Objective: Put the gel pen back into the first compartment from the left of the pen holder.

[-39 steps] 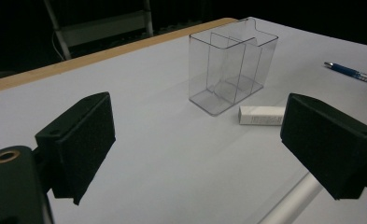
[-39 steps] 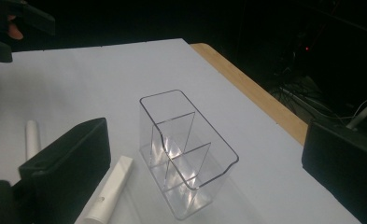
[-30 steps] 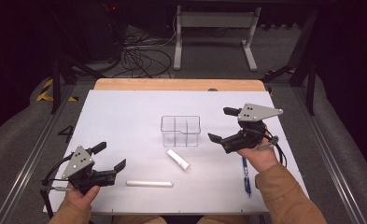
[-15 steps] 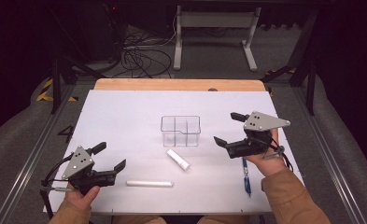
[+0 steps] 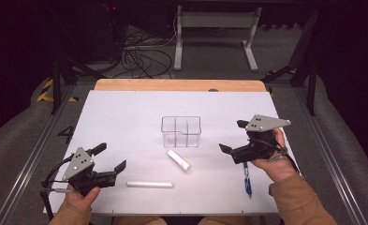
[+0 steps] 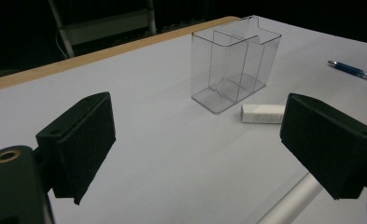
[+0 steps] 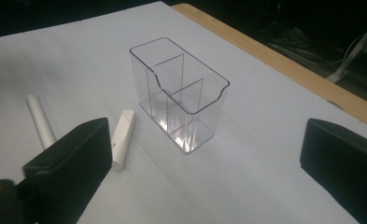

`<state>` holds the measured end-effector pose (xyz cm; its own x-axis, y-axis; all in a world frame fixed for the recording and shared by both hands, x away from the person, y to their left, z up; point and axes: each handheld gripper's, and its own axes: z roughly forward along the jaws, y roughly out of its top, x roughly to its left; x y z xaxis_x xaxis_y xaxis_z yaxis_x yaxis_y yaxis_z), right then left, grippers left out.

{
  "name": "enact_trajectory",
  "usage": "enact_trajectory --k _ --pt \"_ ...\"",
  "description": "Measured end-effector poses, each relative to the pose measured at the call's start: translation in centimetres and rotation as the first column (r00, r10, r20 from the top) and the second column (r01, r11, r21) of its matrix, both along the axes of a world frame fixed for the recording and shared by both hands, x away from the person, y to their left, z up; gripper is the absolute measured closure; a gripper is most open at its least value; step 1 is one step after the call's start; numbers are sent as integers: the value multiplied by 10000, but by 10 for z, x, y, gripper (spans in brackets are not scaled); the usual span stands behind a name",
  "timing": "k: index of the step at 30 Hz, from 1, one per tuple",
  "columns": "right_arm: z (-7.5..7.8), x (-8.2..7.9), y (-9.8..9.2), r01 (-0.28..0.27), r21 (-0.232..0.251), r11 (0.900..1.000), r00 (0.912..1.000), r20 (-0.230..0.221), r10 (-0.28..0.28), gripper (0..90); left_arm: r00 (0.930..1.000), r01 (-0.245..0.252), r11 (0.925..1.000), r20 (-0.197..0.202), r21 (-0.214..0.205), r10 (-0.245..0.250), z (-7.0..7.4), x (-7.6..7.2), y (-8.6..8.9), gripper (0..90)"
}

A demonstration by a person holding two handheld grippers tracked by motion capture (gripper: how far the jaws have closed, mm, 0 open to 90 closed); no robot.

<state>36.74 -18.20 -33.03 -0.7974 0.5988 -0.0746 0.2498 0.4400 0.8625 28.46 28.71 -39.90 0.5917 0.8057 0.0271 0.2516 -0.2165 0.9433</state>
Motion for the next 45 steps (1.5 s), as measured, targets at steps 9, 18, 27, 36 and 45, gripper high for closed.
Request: enact_trajectory --k 9,18,27,36,45 --pt "-9 -6 3 134 -695 9975 9997 -211 -149 0 10000 35 10000 -19 10 -35 0 0 0 112" --pt "-5 -12 2 631 -1169 9911 9978 -107 -648 112 10000 26 10000 -15 -33 -26 0 0 0 112" --pt "-5 -12 -3 1198 -1642 9791 9928 227 -1177 218 10000 3 10000 -16 -84 -3 0 0 0 112" --pt "-18 5 -10 1881 -2430 9516 9211 -2926 -2568 255 10000 -36 10000 -47 -63 36 0 -2 1 112" --pt "-29 9 -7 2963 -3587 8852 8768 -2653 -4010 321 9999 -158 9998 -18 -86 158 -1 -5 3 112"
